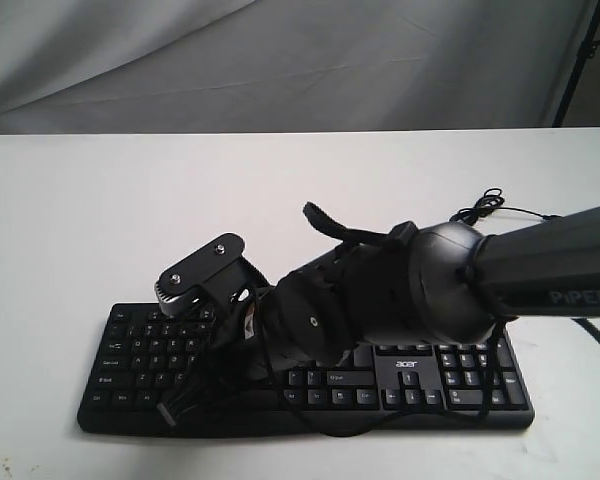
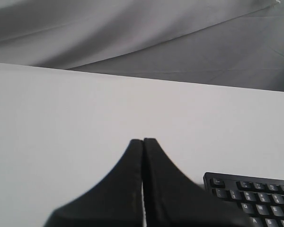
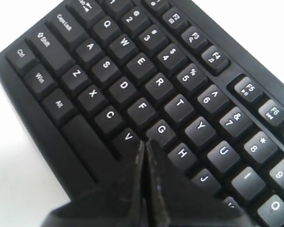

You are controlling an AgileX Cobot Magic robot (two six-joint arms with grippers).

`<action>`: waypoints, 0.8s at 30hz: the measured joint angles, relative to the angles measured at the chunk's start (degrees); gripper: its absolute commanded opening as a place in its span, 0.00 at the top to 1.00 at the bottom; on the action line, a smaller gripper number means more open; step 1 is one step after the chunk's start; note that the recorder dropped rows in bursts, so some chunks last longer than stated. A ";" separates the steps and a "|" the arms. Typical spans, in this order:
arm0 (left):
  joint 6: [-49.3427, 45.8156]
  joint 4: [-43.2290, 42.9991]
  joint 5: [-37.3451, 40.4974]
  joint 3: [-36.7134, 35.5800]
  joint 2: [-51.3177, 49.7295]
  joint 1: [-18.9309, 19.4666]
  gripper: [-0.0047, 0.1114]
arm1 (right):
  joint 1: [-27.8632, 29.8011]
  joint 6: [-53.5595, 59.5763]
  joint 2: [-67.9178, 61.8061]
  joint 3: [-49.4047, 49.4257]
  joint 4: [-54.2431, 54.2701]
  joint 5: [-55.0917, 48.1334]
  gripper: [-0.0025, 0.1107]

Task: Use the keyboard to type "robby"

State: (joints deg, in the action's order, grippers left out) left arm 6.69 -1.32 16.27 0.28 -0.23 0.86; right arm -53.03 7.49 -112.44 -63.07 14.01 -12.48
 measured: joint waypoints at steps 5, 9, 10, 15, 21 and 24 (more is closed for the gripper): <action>0.00 0.00 0.00 0.00 0.00 0.00 0.96 | 0.00 0.00 -0.24 0.00 -0.12 0.71 0.98; 0.00 0.00 0.00 0.00 0.00 0.00 0.96 | 0.00 0.00 -1.74 0.00 -0.26 1.19 0.98; 0.00 0.00 0.00 0.00 0.00 0.00 0.96 | 0.00 0.00 -2.11 0.00 -0.26 1.19 0.98; 0.00 0.00 0.00 0.00 0.00 0.00 0.96 | 0.00 0.00 -2.80 -0.13 -0.28 1.99 0.98; 0.00 0.00 0.00 0.00 0.00 0.00 0.96 | 0.00 0.00 -2.30 -0.13 -0.65 1.83 0.98; 0.00 0.00 0.00 0.00 0.00 0.00 0.96 | 0.00 0.00 -1.12 -0.13 -1.23 1.26 0.98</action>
State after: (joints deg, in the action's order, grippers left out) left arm 6.69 -1.32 16.27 0.28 -0.23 0.86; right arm -53.03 7.49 -113.56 -63.19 12.77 -11.23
